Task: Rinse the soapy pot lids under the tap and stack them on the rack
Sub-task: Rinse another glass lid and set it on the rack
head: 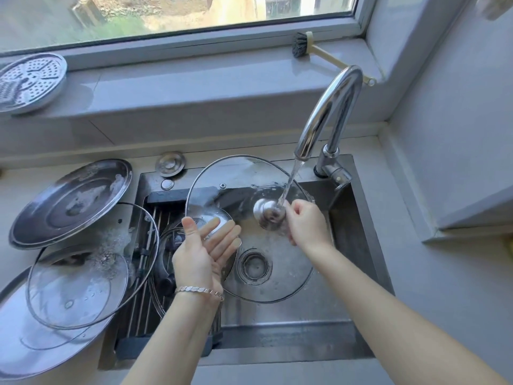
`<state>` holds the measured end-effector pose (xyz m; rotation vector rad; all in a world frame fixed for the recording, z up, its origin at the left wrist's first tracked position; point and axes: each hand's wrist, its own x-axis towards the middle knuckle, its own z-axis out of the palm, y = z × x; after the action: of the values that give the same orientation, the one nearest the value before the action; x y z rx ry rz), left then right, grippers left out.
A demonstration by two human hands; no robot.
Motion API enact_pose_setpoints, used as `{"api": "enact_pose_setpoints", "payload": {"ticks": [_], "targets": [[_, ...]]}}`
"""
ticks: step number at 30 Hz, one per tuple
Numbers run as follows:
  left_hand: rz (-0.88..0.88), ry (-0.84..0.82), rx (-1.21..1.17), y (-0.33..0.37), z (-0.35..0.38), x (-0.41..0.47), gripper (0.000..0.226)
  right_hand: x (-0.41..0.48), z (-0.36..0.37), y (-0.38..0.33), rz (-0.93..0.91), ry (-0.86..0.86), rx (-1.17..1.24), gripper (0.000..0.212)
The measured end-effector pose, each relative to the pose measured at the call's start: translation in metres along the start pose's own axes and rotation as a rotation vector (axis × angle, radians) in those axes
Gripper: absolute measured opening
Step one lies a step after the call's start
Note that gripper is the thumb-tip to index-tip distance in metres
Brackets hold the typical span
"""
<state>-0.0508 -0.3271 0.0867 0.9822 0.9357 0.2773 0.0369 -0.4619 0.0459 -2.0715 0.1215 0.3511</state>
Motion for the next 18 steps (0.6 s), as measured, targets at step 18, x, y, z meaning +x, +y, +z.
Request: {"api": "enact_pose_setpoints", "payload": {"ticks": [18], "targets": [[-0.038, -0.046, 0.012, -0.008, 0.002, -0.001, 0.053, 0.004, -0.021, 0.036, 0.034, 0.136, 0.012, 0.045]]}}
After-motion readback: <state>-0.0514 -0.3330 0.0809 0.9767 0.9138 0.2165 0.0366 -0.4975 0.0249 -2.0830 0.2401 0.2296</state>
